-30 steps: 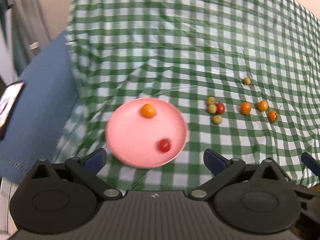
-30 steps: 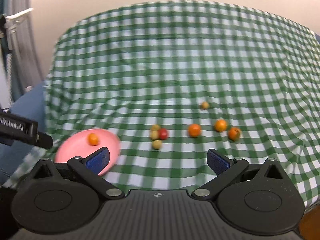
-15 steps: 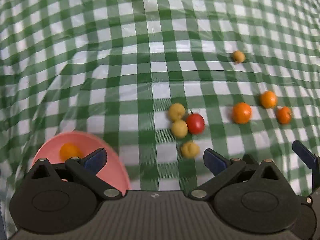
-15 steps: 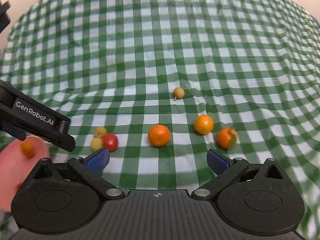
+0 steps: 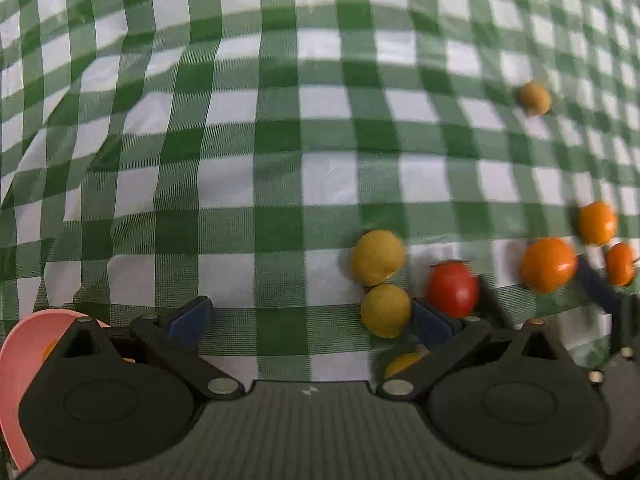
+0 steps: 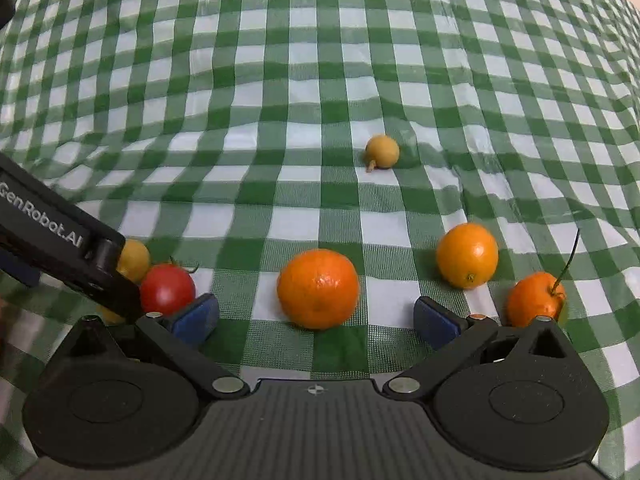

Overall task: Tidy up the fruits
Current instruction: 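Grasp a yellow-green fruit with the left tool while the right tool grasps an orange, then carry the yellow-green fruit and the orange over the pink plate with both tools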

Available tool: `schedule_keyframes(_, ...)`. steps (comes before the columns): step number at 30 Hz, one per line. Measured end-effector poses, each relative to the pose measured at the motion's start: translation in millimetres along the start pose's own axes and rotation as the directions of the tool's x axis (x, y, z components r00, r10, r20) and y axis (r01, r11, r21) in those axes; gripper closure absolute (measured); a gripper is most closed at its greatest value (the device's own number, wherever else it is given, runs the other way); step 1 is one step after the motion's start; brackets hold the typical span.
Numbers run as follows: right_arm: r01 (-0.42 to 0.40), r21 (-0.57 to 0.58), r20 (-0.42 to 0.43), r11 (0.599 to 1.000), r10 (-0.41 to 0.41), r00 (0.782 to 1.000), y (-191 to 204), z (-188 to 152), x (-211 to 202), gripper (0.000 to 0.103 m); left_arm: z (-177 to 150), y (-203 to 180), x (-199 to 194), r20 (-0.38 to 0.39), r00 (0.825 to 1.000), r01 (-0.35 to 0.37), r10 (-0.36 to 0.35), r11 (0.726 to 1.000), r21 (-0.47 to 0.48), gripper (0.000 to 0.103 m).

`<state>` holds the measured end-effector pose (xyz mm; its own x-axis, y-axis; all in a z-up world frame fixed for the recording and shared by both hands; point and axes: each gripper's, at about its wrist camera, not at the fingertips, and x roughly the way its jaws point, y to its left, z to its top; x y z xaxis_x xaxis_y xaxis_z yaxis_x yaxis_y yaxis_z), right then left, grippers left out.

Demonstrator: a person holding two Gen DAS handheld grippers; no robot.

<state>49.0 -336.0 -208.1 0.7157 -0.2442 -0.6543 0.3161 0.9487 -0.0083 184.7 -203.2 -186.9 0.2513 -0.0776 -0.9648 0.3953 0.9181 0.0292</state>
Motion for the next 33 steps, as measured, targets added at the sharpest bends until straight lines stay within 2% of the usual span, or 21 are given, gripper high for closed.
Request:
schedule_keyframes(3,-0.006,0.004,0.007,1.0,0.006,1.0,-1.9,-1.5,1.7,0.001,3.0,4.9,1.5,0.024,1.0,0.01,-0.01,1.0,-0.012,0.0)
schedule_keyframes(13,-0.002,-0.001,0.016,1.0,0.002,1.0,10.6,-3.1,-6.6,0.001,0.6,2.5,-3.1,-0.01,1.0,0.014,-0.014,1.0,-0.019,0.0)
schedule_keyframes(14,-0.005,0.0,0.014,1.0,0.005,1.0,10.3,-2.7,-6.3,0.001,-0.8,-1.5,-4.3,-0.005,1.0,0.015,-0.015,1.0,-0.019,0.009)
schedule_keyframes(15,-0.01,0.0,0.012,1.0,0.01,1.0,8.6,-2.0,-7.3,0.005,-5.5,-8.3,-6.1,0.008,1.0,0.009,-0.009,1.0,-0.014,0.016)
schedule_keyframes(16,-0.01,-0.001,0.032,1.0,0.01,0.999,7.9,-1.1,-10.2,0.029,-7.6,-9.4,-12.2,0.036,0.999,0.021,-0.021,1.0,-0.002,0.035)
schedule_keyframes(17,-0.008,-0.008,0.049,1.0,0.008,0.999,8.1,0.0,-16.5,0.048,-10.2,-7.9,-19.6,0.054,0.997,0.049,-0.049,0.999,0.003,0.065)
schedule_keyframes(18,-0.007,-0.022,0.053,1.0,0.008,0.999,8.7,1.4,-17.8,0.063,-11.0,-6.0,-23.7,0.064,0.995,0.08,-0.08,0.997,-0.007,0.075)
schedule_keyframes(20,-0.013,0.0,0.055,1.0,0.013,0.998,6.0,0.6,-17.5,0.063,-13.7,-2.9,-29.7,0.085,0.99,0.117,-0.114,0.992,-0.039,0.075)
schedule_keyframes(25,-0.013,0.053,0.068,0.998,0.009,0.998,-1.8,2.0,-17.6,0.064,-26.1,2.1,-61.0,0.193,0.969,0.155,-0.151,0.988,-0.004,0.075)
schedule_keyframes(30,-0.005,0.071,0.092,0.997,-0.002,0.996,-6.7,1.7,-27.5,0.064,-43.9,3.1,-93.7,0.259,0.956,0.133,-0.138,0.99,0.034,0.075)
schedule_keyframes(33,-0.01,0.073,0.099,0.997,0.003,0.995,-11.6,4.2,-48.9,0.064,-58.9,3.4,-111.7,0.288,0.95,0.111,-0.116,0.993,0.035,0.075)
